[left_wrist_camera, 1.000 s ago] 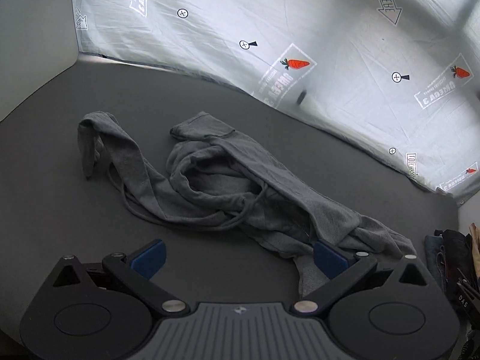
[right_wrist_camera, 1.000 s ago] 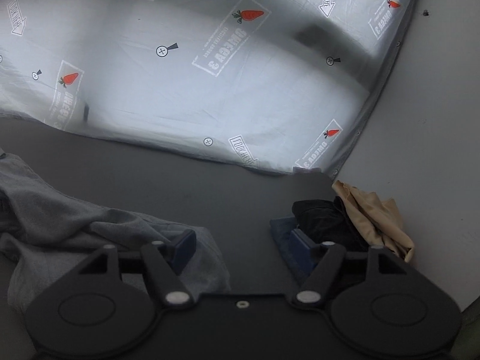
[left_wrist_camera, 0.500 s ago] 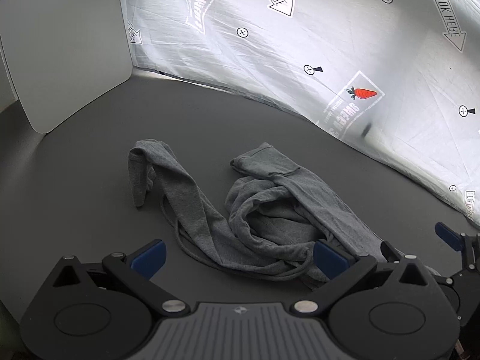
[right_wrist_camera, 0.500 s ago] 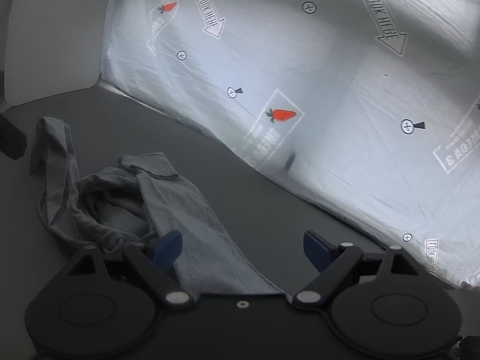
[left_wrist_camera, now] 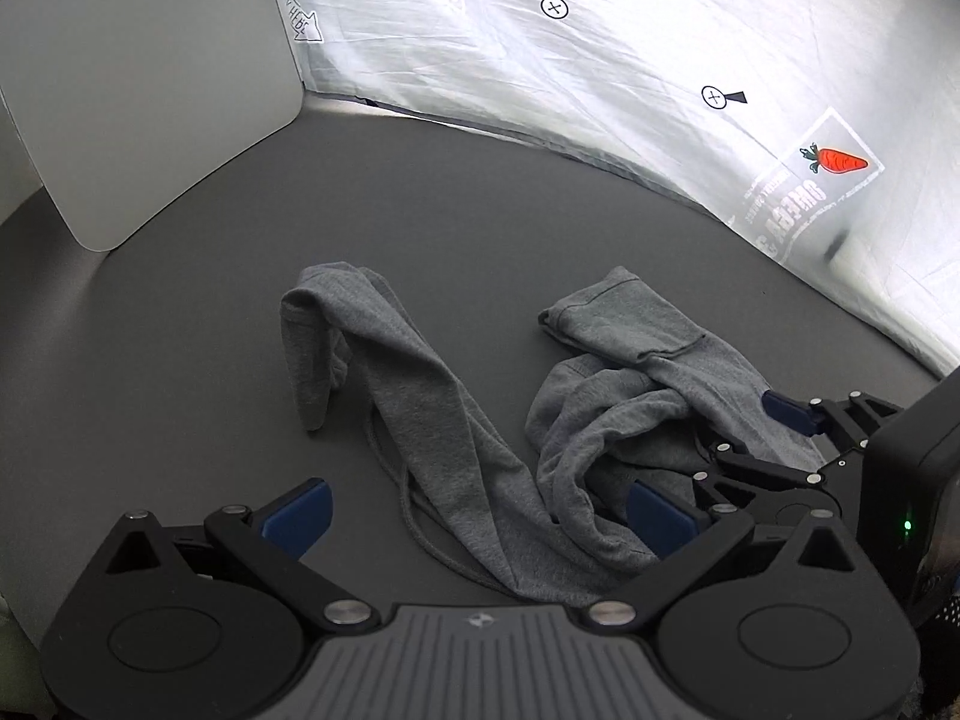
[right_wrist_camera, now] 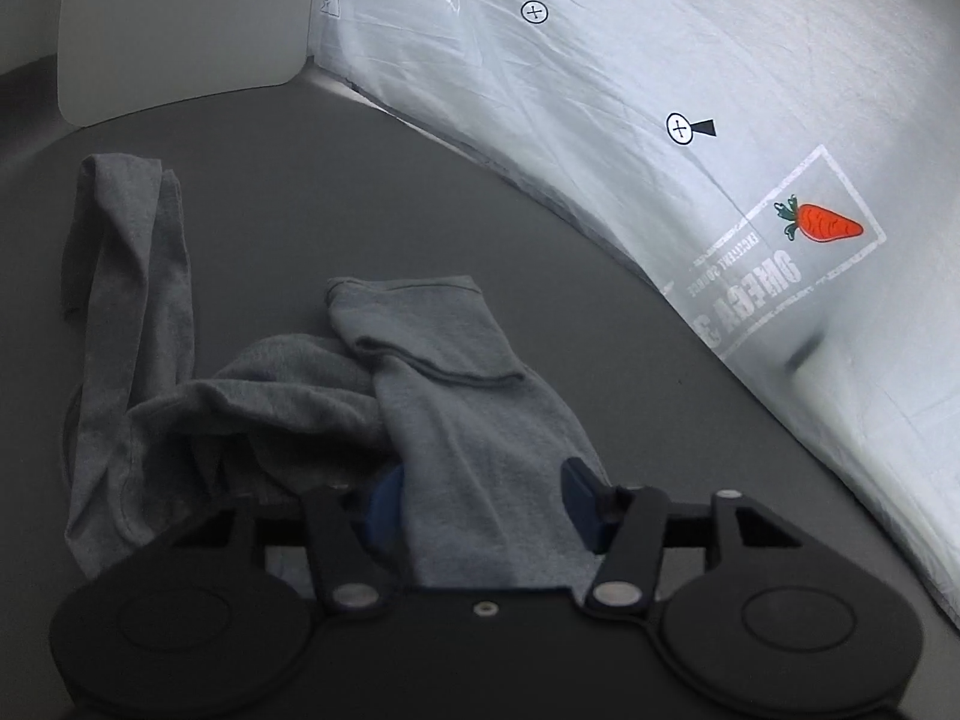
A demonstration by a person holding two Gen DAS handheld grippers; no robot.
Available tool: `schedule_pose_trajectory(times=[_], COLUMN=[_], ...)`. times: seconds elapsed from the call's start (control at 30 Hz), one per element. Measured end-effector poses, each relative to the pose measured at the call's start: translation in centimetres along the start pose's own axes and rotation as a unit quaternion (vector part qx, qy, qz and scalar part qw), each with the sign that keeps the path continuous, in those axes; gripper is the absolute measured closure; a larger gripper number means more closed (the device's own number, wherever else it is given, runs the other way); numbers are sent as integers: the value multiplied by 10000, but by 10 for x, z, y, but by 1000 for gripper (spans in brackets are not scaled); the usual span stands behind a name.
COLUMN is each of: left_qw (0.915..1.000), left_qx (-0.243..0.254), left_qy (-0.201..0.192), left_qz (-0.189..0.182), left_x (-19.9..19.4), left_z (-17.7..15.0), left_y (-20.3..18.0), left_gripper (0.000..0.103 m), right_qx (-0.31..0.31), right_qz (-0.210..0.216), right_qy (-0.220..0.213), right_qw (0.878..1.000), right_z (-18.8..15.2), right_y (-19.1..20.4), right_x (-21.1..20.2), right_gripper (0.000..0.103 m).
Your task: Fold clothes
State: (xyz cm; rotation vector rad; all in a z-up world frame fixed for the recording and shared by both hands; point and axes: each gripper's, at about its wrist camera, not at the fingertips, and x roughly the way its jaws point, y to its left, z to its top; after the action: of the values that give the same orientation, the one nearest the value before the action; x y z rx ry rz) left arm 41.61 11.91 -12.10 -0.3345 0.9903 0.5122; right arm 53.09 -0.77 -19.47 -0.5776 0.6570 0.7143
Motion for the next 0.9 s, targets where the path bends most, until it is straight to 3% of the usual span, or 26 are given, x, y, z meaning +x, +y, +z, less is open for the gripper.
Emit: schedule_pose_trajectory(times=[0.07, 0.1, 0.27, 0.33, 0.4, 0.47, 0.53, 0.57, 0.63, 0.67, 0.7, 0.8, 0.9], left_qw=[10000, 9999, 9990, 9984, 9979, 9975, 9971, 9970, 9966, 9963, 9958, 9939, 9918], left_qx=[78, 124, 345, 404, 440, 487, 542, 573, 668, 730, 799, 995, 1156], left_qy=[32, 16, -263, -349, -410, -431, -429, -422, -369, -360, -376, -474, -530], left_qz=[-32, -56, -146, -191, -240, -278, -309, -320, -295, -262, -223, -72, 101], left_x=[2, 1, -17, -25, -31, -34, -35, -35, -29, -25, -22, -13, 1], left_z=[0, -1, -2, -5, -9, -13, -18, -20, -23, -24, -24, -23, -18], left_y=[-6, -10, -24, -29, -32, -35, -39, -41, -45, -48, -51, -58, -62], left_gripper=[0, 0, 0, 0, 0, 0, 0, 0, 0, 0, 0, 0, 0], right_qx=[81, 139, 1074, 1430, 1665, 1977, 2334, 2412, 2336, 2322, 2325, 2256, 2205], right_qz=[174, 141, -14, -392, -1222, -2234, -3283, -3934, -4655, -4811, -4818, -4748, -3945], right_qy=[-81, -184, -703, -900, -1094, -1181, -1014, -733, -196, -67, -55, -47, -49], right_qw=[9998, 9996, 9917, 9848, 9723, 9471, 9097, 8841, 8534, 8453, 8449, 8507, 8920], right_z=[-5, -7, -10, -16, -30, -48, -69, -82, -102, -113, -121, -130, -117], right_y=[-5, -8, -54, -84, -123, -167, -215, -238, -263, -269, -267, -246, -209], right_x=[-10, -16, -64, -89, -125, -164, -192, -207, -223, -231, -235, -236, -210], right_gripper=[94, 99, 100, 100, 100, 100, 100, 95, 74, 46, 32, 29, 22])
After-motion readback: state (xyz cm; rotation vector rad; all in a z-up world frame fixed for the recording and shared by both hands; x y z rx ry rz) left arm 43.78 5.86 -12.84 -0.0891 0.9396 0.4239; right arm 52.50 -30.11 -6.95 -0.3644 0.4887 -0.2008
